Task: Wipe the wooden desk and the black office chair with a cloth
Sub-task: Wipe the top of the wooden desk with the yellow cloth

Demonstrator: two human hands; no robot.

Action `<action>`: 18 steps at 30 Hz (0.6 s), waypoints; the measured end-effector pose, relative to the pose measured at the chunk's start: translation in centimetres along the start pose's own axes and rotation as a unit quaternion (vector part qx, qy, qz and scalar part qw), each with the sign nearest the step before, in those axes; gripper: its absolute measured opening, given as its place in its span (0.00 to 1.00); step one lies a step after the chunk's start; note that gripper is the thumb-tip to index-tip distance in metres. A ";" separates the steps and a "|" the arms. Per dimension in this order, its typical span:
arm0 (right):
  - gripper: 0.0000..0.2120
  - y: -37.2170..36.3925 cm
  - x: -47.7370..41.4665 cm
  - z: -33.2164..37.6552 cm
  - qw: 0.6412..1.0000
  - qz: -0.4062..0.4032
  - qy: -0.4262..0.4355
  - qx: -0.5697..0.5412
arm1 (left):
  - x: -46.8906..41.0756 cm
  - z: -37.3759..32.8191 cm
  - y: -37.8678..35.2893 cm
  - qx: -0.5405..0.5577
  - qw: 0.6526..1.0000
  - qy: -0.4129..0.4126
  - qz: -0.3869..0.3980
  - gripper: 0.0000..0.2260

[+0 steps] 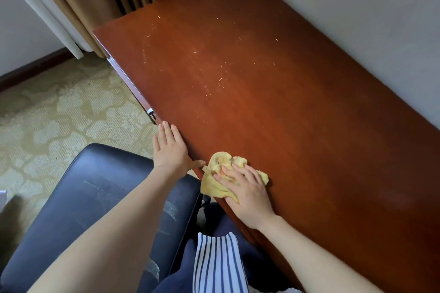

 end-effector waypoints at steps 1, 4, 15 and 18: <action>0.24 0.0 0.8 -0.3 1.000 0.013 0.015 0.007 | 0.0 0.1 -0.1 0.005 1.000 0.001 -0.002 0.56; 0.27 0.8 2.9 -2.5 0.997 0.042 0.044 0.041 | 0.0 0.2 -0.1 0.020 1.000 0.003 -0.008 0.57; 0.27 9.2 -2.5 -15.3 0.980 0.003 -0.177 0.093 | 0.3 -0.1 -0.2 0.009 1.000 0.003 -0.011 0.56; 0.25 10.2 -6.7 -16.0 0.975 -0.007 -0.198 0.096 | 0.1 0.0 -0.2 -0.004 1.000 0.013 -0.006 0.57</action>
Point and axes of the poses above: each hand's wrist, its own x-axis away from the middle knuckle, its own y-axis out of the back of the hand, z = x × y, the point moved 8 cm from there along -x, towards the middle knuckle, and after that the axes turned 4 degrees about -x, right-handed, at the moved point
